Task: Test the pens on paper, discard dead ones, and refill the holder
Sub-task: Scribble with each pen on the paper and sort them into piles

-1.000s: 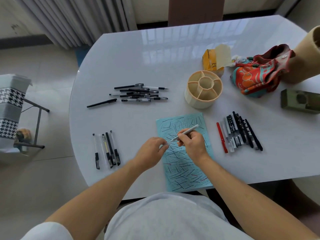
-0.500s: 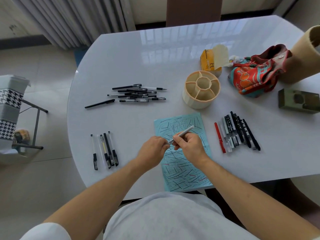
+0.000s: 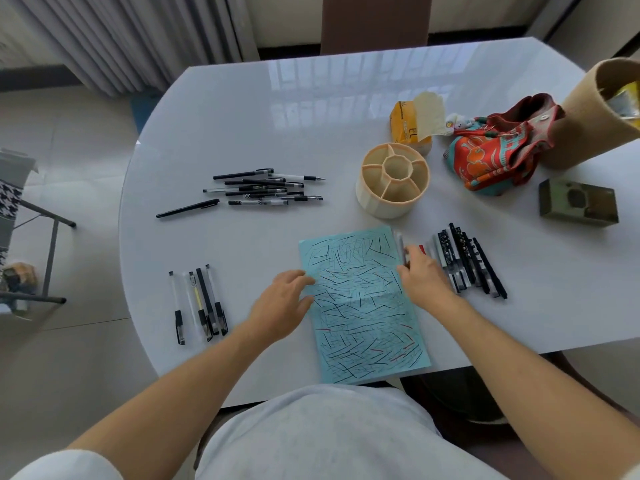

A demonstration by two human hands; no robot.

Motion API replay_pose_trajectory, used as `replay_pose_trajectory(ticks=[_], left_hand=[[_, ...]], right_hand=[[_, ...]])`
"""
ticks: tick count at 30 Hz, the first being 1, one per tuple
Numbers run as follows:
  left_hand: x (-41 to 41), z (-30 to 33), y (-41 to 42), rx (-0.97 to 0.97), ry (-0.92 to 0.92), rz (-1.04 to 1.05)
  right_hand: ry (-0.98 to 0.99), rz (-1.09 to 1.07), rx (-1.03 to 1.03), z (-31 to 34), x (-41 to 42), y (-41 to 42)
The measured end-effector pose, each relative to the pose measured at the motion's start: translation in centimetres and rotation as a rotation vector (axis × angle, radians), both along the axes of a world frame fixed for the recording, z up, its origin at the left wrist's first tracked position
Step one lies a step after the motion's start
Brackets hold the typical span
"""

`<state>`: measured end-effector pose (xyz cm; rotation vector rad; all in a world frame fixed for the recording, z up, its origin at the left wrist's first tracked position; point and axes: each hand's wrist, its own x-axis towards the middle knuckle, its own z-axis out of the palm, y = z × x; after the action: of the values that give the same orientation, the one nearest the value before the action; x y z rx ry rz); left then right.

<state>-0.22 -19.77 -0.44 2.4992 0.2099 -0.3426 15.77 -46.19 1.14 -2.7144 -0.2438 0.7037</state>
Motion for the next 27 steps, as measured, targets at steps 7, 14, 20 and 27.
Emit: replay_pose_trajectory(ticks=[7, 14, 20, 27], left_hand=[[-0.6, -0.7, 4.1, 0.114, 0.103, 0.038], [-0.9, -0.4, 5.3, 0.197, 0.184, -0.085], [-0.5, 0.0, 6.0, 0.163, 0.202, -0.143], [-0.4, 0.4, 6.8, 0.139, 0.217, -0.199]], right_hand=[[-0.098, -0.007, -0.227, -1.1, 0.0, -1.3], [-0.231, 0.171, 0.043, 1.1, 0.4, 8.2], [-0.216, 0.384, 0.186, 1.2, 2.2, 22.3], [-0.316, 0.635, -0.082, -1.2, 3.3, 29.8]])
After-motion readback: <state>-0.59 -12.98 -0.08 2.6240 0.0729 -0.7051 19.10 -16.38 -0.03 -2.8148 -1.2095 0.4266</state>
